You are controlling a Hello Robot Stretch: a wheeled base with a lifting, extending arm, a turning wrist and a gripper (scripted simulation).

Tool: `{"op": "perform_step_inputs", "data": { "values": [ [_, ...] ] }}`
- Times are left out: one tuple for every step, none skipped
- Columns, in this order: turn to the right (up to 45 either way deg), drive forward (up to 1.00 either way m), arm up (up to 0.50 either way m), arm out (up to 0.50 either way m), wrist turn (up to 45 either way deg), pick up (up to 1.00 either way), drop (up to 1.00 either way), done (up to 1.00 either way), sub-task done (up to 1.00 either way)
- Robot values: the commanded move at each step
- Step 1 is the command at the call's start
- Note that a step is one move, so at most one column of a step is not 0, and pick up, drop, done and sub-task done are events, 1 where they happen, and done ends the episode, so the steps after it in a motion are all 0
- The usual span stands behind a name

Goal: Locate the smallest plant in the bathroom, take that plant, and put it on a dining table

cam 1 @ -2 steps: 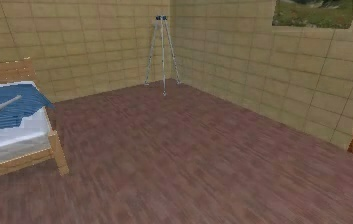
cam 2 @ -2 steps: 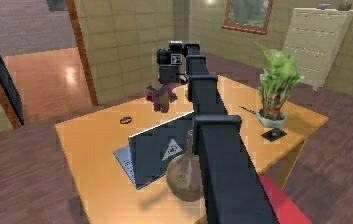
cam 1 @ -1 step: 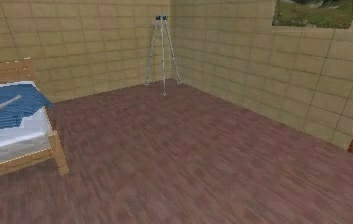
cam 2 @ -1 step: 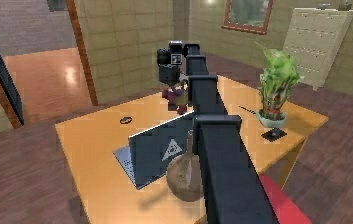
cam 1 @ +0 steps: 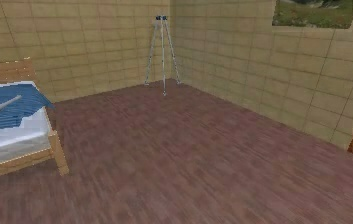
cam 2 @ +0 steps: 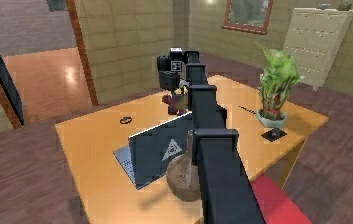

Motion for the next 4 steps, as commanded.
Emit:
{"op": "perform_step_inputs", "data": {
  "values": [
    [0.0,0.0,-0.32,0.0,0.0,0.0,0.0,0.0,0.0],
    [0.0,0.0,0.0,0.0,0.0,0.0,1.0,0.0,0.0],
    [0.0,0.0,0.02,0.0,0.0,0.0,0.0,0.0,0.0],
    [0.0,0.0,0.0,-0.08,0.0,0.0,0.0,0.0,0.0]
  ]
}}
